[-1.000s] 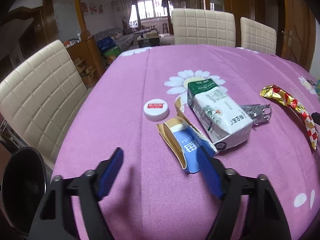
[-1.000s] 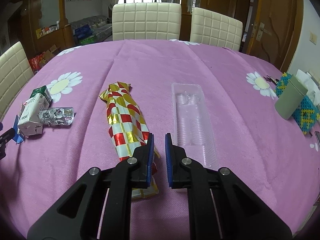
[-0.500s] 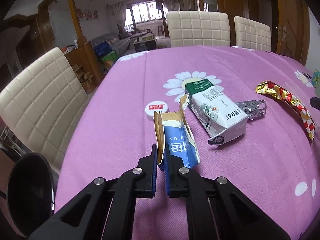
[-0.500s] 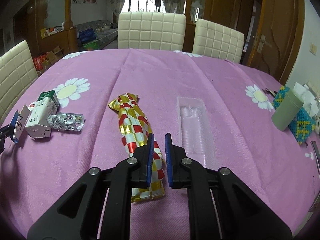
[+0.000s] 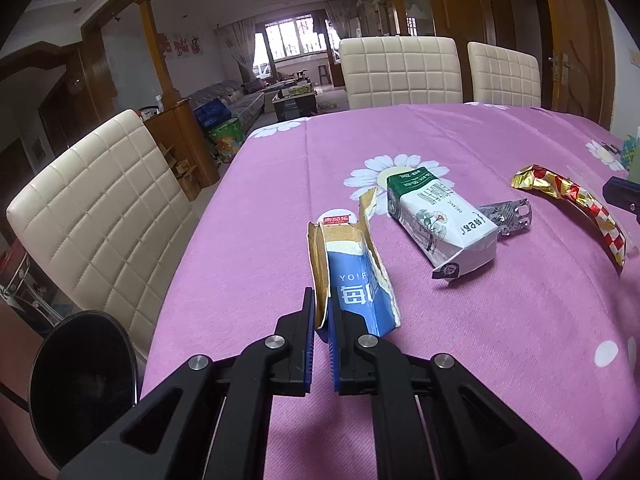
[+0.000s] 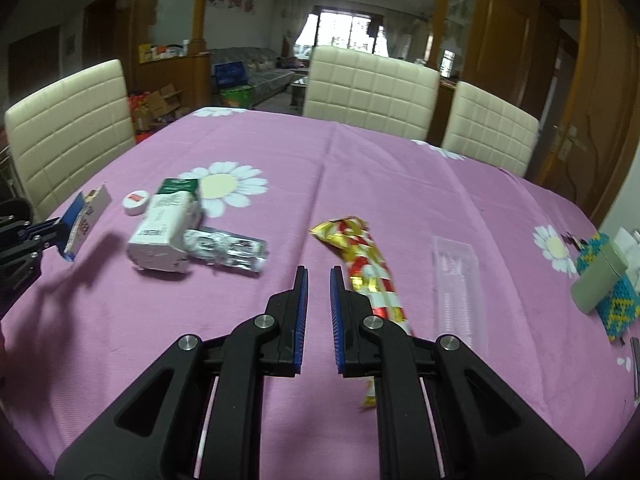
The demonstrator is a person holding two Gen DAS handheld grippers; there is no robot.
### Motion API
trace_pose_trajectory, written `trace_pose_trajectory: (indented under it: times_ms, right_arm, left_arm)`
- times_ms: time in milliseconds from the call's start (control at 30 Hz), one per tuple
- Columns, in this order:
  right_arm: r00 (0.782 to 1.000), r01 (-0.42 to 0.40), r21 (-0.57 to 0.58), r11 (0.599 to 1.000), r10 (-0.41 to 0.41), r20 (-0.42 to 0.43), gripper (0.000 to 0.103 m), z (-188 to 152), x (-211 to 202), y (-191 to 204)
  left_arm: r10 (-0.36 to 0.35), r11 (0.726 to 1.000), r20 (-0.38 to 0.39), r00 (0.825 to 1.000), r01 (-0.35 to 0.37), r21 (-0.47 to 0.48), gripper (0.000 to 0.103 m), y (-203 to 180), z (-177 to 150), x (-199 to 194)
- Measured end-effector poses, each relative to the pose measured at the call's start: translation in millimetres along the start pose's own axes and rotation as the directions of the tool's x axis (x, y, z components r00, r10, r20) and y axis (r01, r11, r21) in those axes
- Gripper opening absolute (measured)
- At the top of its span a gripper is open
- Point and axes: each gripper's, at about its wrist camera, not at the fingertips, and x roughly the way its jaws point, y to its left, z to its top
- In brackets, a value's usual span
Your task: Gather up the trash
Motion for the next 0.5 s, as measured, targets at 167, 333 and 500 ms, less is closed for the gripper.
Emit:
trace_pose_trajectory:
  times_ms: [167, 333, 500]
  right_arm:
    - [0.998, -0.065, -0.076, 0.995, 0.067, 0.015, 0.012, 4, -3, 33]
    - [0.989, -0.137, -0.156, 0.978, 0.144, 0.033, 0.012, 7, -8, 68]
    - [0.978, -0.193, -0.207, 0.959, 0.204, 0.034, 0.012, 11, -14, 97]
  left_arm:
    - [0.013, 1.0, 0.002, 1.0, -0.013, 0.005, 0.006, 8, -6, -5]
    - [0.038, 0.999, 0.012, 0.999, -0.038, 0.011, 0.006, 17, -11, -10]
    - [0.06, 0.998, 0.008, 0.998, -0.059, -0.011, 0.006, 29, -15, -11]
